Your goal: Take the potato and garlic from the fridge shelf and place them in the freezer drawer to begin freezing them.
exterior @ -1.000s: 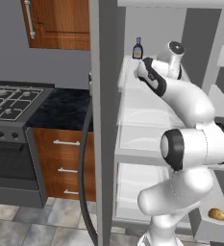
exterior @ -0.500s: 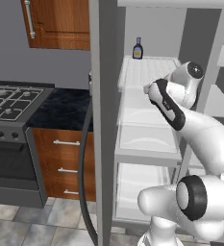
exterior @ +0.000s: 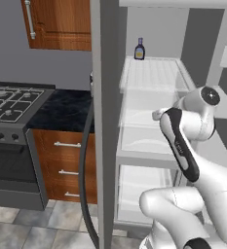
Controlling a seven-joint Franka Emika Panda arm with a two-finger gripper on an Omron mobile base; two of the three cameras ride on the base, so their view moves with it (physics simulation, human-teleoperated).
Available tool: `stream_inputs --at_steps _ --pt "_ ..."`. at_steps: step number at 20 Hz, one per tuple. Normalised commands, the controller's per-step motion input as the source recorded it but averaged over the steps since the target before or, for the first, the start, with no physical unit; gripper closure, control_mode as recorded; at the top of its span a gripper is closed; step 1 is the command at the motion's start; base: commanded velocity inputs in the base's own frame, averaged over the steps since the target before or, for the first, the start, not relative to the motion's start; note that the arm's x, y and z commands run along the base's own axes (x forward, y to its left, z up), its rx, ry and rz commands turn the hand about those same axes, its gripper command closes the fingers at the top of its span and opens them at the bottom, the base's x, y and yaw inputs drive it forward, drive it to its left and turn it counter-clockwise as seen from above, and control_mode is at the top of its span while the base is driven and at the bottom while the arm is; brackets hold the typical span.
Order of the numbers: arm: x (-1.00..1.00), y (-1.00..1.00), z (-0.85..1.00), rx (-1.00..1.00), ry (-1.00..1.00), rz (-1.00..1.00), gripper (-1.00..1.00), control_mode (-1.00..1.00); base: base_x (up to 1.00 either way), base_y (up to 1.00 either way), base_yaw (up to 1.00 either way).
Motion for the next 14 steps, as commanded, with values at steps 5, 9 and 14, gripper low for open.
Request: stream_inputs --at_steps 5,9,14 --pt "-0.80 0.21 -0.17 0.00 0.12 -0.05 1.00 1.00 -0.20 0.03 -0.03" --pt "0.00 0.00 0.00 0.00 0.00 0.00 1.00 1.00 -1.00 0.06 -0.16" --pt "0.00 0.00 0.00 0.00 0.00 0.00 1.00 1.00 -0.98 0.00 -0.29"
